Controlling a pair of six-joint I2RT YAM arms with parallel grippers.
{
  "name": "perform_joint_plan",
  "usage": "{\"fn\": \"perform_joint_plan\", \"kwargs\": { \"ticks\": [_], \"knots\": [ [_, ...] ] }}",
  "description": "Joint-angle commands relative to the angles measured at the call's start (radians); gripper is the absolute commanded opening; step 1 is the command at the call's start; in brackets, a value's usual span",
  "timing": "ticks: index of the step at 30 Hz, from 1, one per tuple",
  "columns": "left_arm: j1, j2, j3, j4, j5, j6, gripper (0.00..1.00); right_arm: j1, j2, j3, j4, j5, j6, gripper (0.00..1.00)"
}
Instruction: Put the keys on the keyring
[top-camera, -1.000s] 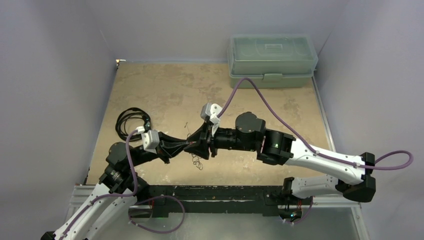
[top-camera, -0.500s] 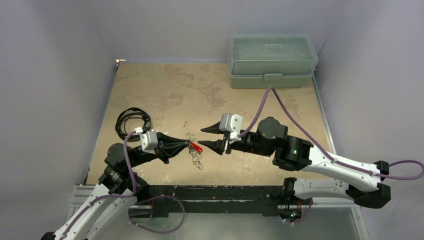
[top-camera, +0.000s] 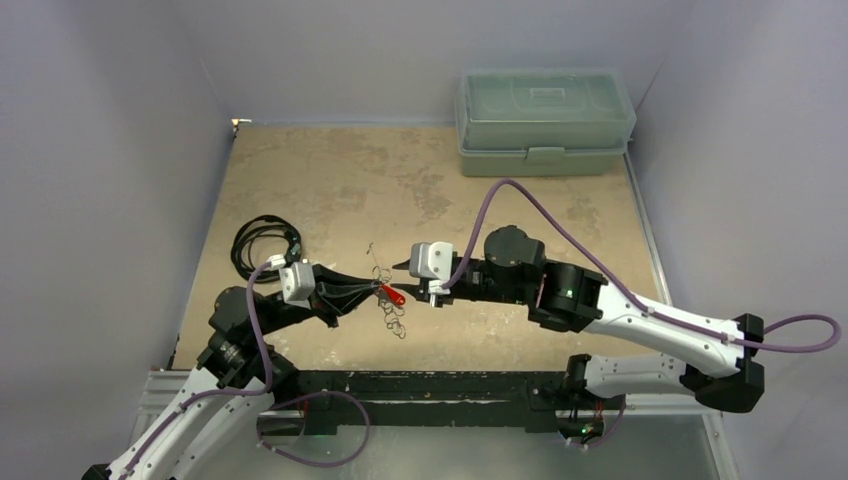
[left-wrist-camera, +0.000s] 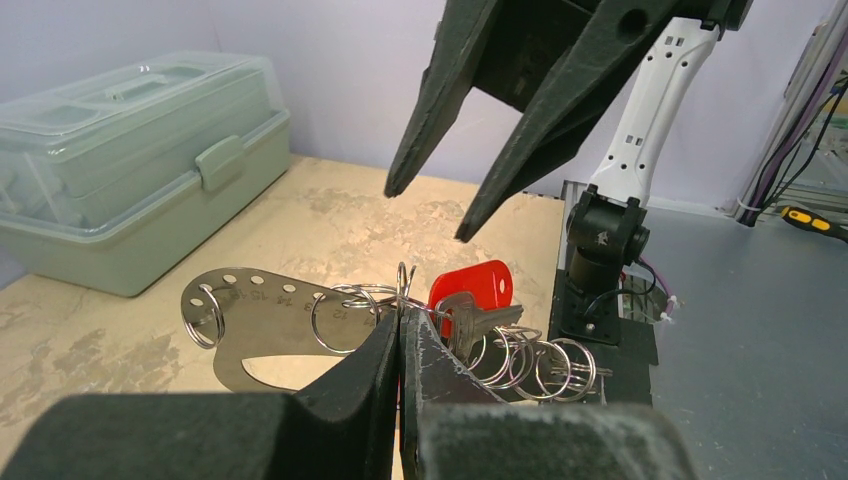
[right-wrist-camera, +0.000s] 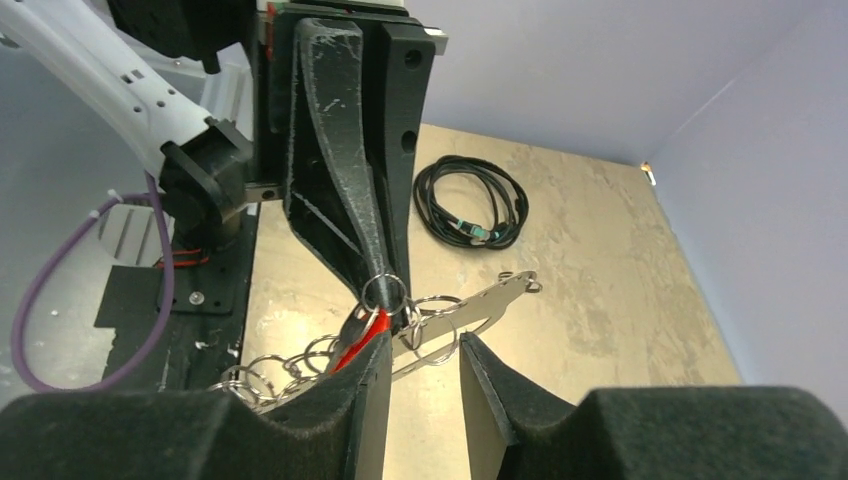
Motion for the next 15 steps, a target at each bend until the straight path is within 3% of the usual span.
{"fn": "perform_joint_plan", "kwargs": {
  "ticks": [1, 15],
  "knots": [
    [0.002, -0.009, 0.030, 0.057, 0.005, 0.014, 0.00, -0.026, 0.024, 0.073, -0.012, -0.040, -0.036, 0.33],
    [0.002, -0.013, 0.032, 0.052, 0.002, 0.015, 0.00, -0.046, 0.081, 0.109, -0.059, -0.090, -0.036, 0.29]
  ]
}}
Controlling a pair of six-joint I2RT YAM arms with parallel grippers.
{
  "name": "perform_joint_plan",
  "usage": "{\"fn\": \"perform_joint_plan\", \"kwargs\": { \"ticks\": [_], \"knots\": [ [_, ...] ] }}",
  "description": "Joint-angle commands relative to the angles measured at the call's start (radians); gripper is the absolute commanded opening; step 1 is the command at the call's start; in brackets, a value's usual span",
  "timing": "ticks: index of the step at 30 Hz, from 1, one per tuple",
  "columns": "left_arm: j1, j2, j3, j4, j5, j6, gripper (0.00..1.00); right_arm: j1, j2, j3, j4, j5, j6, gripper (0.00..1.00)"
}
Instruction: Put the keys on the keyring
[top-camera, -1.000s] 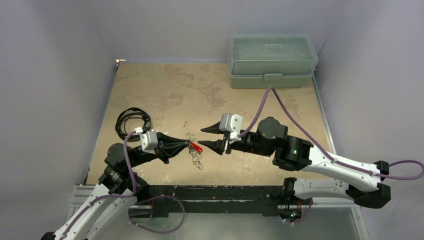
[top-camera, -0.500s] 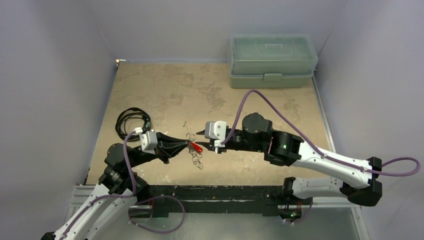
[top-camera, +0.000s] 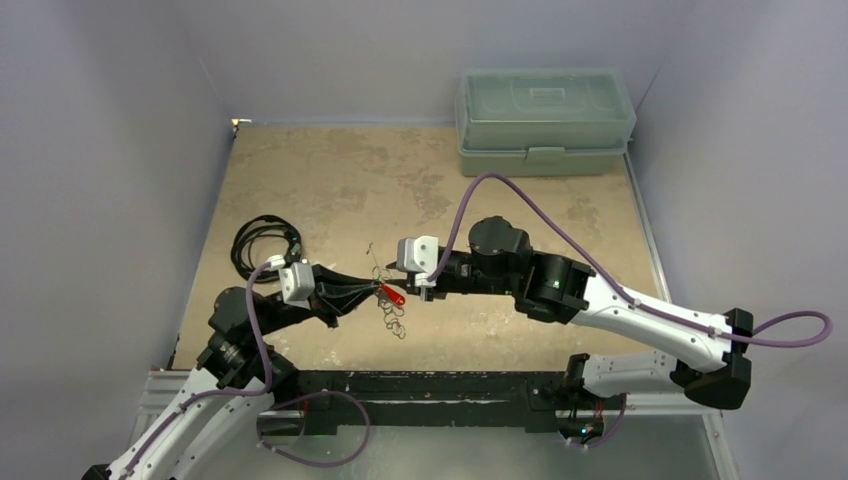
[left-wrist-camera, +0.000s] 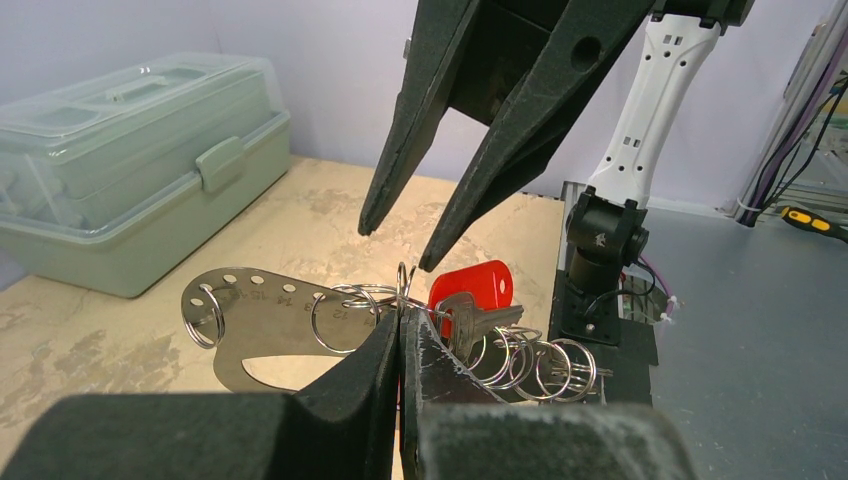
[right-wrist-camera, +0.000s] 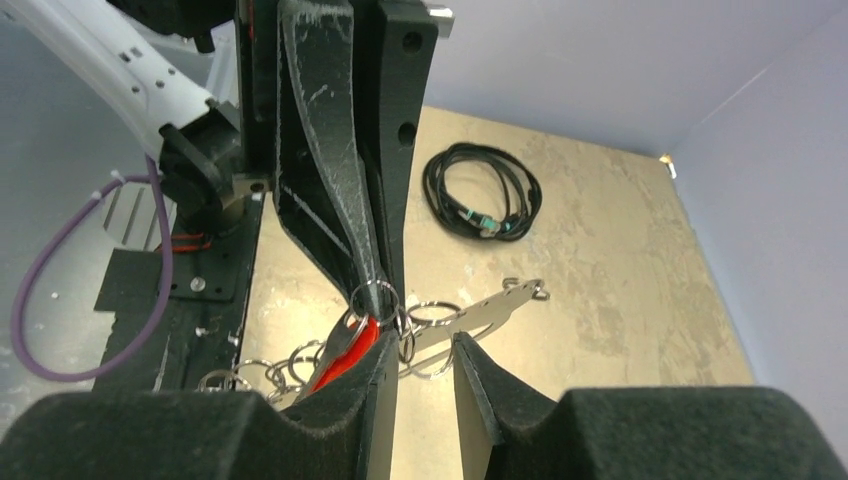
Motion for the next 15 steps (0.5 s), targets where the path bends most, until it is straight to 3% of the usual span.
{"fn": "perform_joint_plan", "kwargs": {
  "ticks": [1, 15],
  "knots": [
    [0.002, -0.011, 0.032, 0.052, 0.002, 0.015, 0.00, -0.008, 0.005, 0.052, -0.027, -0.040, -0.010, 0.29],
    [0.002, -0.011, 0.031, 0.052, 0.002, 0.015, 0.00, -0.010, 0.045, 0.079, -0.033, -0.061, -0.008, 0.26]
  ]
}}
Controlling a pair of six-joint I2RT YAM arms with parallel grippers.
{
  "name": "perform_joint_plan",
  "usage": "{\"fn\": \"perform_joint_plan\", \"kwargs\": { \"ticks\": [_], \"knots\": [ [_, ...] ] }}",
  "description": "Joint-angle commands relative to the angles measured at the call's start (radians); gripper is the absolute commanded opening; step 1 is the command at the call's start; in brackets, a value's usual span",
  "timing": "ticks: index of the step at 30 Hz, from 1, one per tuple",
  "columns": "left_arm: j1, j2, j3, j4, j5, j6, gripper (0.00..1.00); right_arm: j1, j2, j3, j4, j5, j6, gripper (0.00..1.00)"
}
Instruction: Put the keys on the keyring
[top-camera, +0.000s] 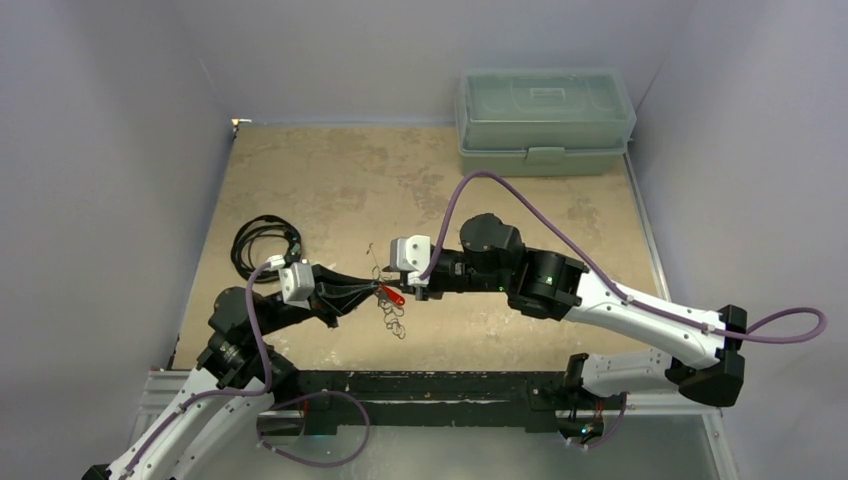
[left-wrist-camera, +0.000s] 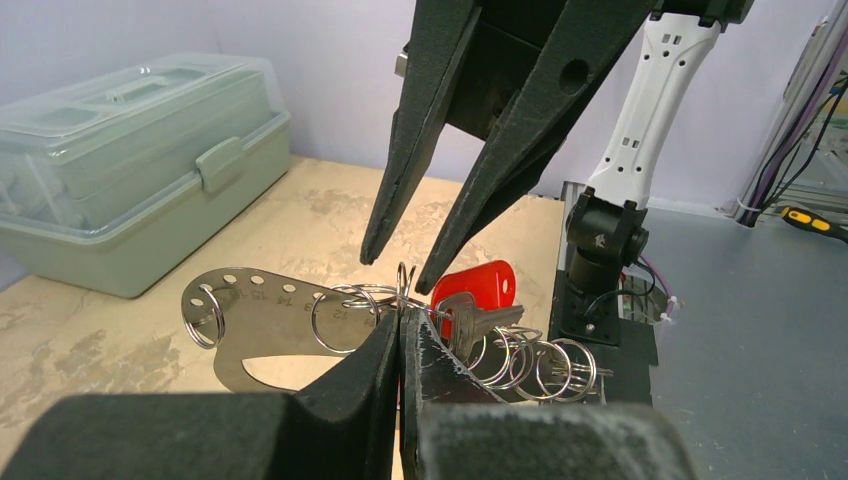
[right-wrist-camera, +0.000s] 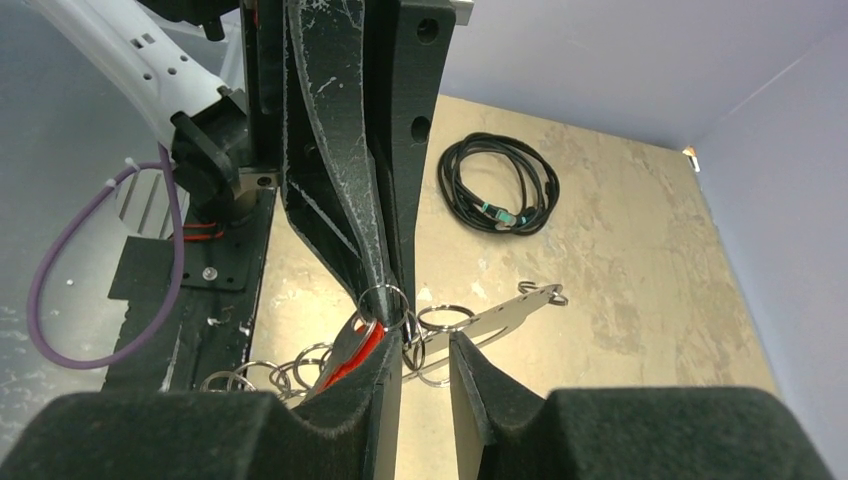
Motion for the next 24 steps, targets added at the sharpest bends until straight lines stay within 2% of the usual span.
{"fn": "perform_joint_plan", "kwargs": {
  "ticks": [1, 18, 24],
  "knots": [
    [0.002, -0.010, 0.032, 0.052, 0.002, 0.015, 0.00, -0.005, 0.021, 0.058, 0.004, -0.028, -0.004, 0.26],
    [0.002, -0.009, 0.030, 0.052, 0.000, 0.015, 0.00, -0.008, 0.029, 0.059, -0.004, -0.008, 0.008, 0.17],
    [0.002, -0.006, 0.030, 0.052, 0.000, 0.015, 0.00, -0.008, 0.040, 0.057, -0.011, -0.030, 0.010, 0.04]
  ]
}}
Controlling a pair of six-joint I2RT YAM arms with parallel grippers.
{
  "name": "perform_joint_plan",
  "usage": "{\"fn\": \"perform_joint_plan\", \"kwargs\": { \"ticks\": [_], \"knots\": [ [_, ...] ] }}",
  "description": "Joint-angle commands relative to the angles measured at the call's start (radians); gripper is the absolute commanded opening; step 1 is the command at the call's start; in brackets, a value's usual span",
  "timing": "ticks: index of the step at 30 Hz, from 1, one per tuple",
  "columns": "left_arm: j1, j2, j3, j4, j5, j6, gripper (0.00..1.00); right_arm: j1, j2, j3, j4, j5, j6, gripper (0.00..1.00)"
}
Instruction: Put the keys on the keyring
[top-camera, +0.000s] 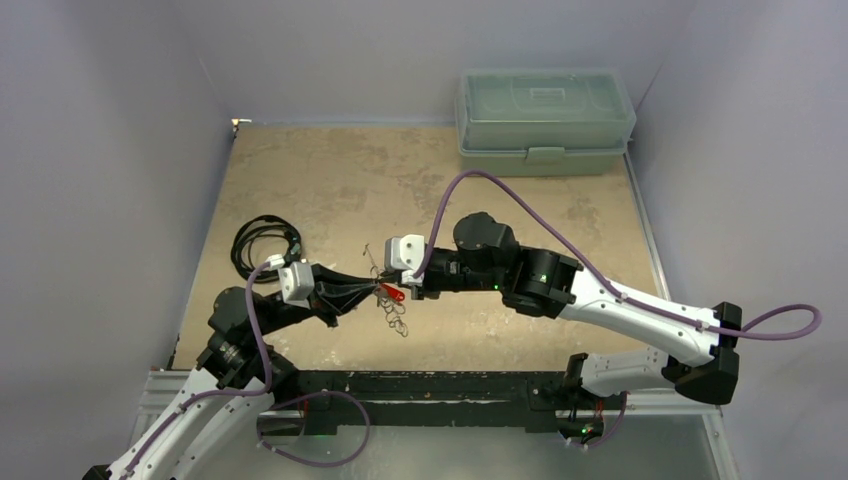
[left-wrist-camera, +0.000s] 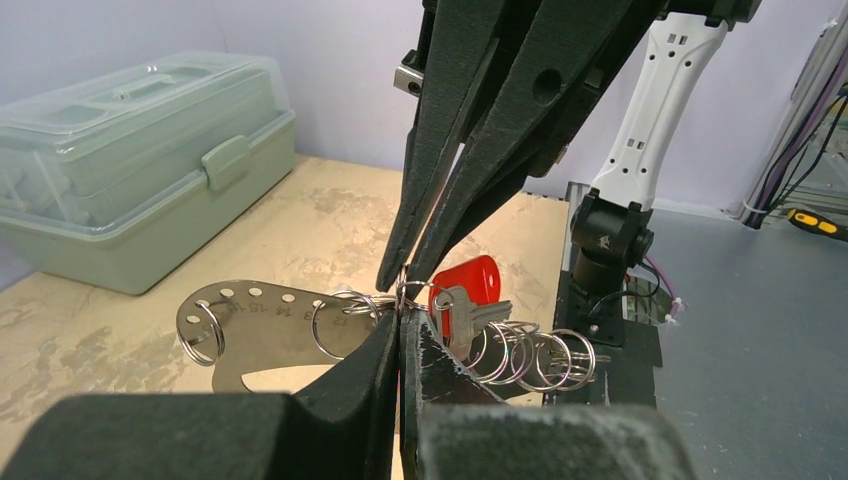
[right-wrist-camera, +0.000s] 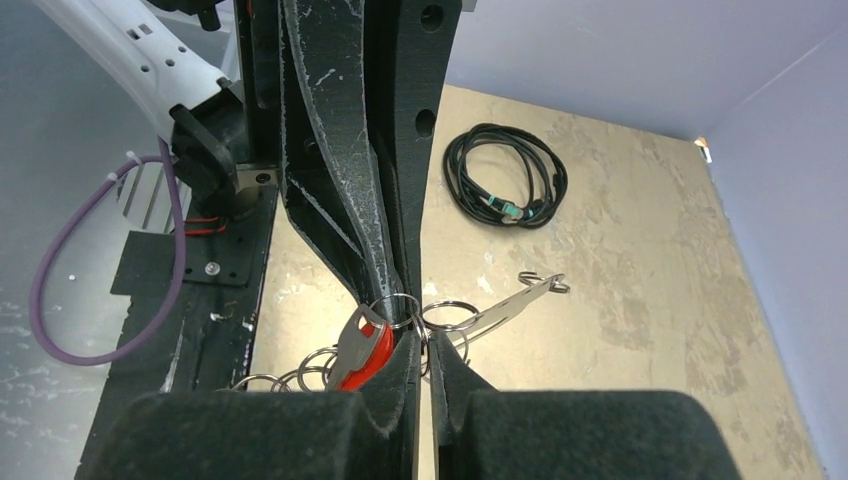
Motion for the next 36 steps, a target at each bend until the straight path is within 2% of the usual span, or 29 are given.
{"fn": "perform_joint_plan", "kwargs": {
  "ticks": [1, 6, 14, 17, 20, 25, 30, 36],
  "knots": [
    [0.001, -0.003, 0.031, 0.053, 0.002, 0.015, 0.00, -0.006, 0.008, 0.039, -0.005, -0.039, 0.006, 0.02],
    [0.001, -0.001, 0.030, 0.052, -0.003, 0.018, 0.00, -0.012, -0.001, 0.022, 0.010, -0.070, 0.016, 0.00],
    [0.001, 0.003, 0.038, 0.039, -0.022, 0.019, 0.27, -0.015, -0.057, -0.042, 0.069, -0.015, 0.043, 0.00],
    [0.001, 0.007, 0.054, 0.004, -0.061, 0.026, 0.37, -0.015, -0.071, -0.055, 0.086, 0.049, 0.056, 0.00],
    [0.002, 0.007, 0.065, -0.021, -0.095, 0.034, 0.42, -0.015, -0.083, -0.061, 0.088, 0.098, 0.061, 0.00],
    [0.001, 0.010, 0.080, -0.036, -0.116, 0.026, 0.44, -0.015, -0.097, -0.073, 0.093, 0.146, 0.068, 0.00],
    [0.001, 0.026, 0.095, -0.006, -0.126, -0.034, 0.47, -0.014, -0.026, 0.000, -0.017, 0.308, 0.067, 0.00],
    [0.001, 0.133, 0.154, -0.075, -0.094, -0.031, 0.52, -0.014, 0.006, 0.028, -0.054, 0.368, 0.104, 0.00]
  ]
}}
